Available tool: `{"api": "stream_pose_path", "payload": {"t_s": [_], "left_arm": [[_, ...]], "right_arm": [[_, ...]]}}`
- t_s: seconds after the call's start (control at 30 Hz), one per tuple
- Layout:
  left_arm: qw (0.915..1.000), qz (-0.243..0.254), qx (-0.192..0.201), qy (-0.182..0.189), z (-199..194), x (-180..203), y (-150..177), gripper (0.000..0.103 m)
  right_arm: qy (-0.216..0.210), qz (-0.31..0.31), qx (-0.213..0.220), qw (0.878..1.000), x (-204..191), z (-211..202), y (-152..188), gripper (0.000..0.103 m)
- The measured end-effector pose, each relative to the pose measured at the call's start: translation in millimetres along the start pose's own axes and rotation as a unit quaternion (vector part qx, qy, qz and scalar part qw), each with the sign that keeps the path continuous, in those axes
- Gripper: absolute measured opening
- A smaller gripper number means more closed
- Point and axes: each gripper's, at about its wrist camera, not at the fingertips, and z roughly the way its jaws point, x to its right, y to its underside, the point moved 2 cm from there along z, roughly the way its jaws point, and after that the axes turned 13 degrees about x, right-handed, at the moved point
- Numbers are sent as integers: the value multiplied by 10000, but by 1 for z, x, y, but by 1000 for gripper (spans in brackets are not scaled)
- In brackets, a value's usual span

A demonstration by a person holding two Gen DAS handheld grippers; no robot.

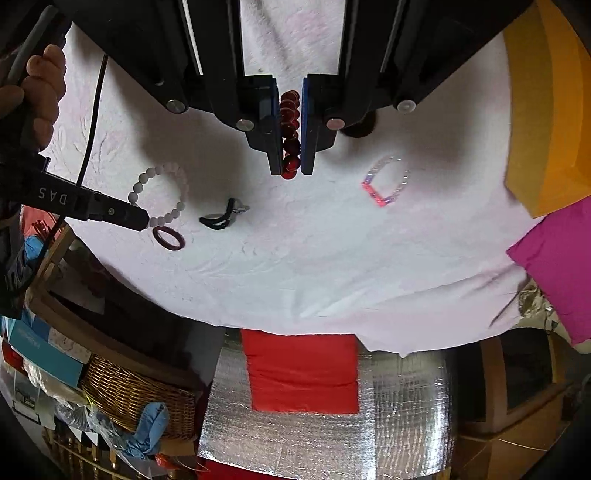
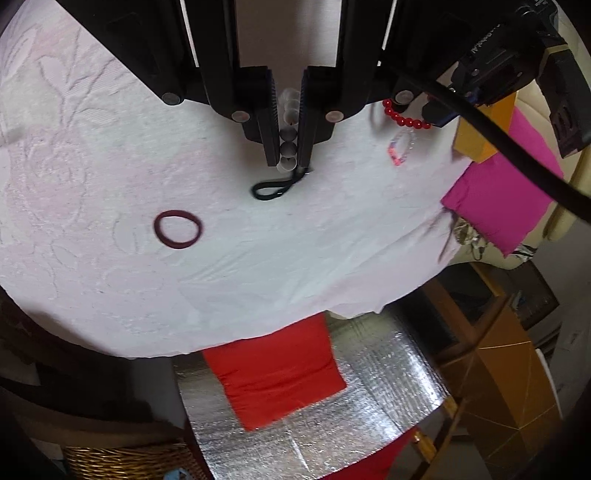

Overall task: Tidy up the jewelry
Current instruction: 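Carry the pearl and red bracelets toward the orange box with both tools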

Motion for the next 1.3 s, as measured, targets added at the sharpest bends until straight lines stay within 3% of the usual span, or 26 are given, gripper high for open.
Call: {"api": "stream_pose_path", "payload": {"t_s": [0.37, 0.7, 0.97, 1.17, 1.3], "left_arm": [[9984, -312, 353, -298, -43, -28, -10, 9], [9912, -553, 900, -804, -123, -73, -20, 9], [9728, -1094, 1076, -1736, -180, -147, -1, 9], [9536, -1595, 806, -2424, -185, -212, 24, 9], [9468, -1782, 513, -2631, -175, -238, 42, 9]], "right_arm": [[-378, -122, 149, 9991, -49, -8, 10, 10], [-809, -659, 329, 9940, -128, -16, 31, 10], [-1298, -1054, 170, 9858, -199, -17, 55, 10], [-1689, -1385, 80, 9758, -261, -16, 61, 10], [-1892, -1605, 26, 9687, -302, -7, 66, 10]]}}
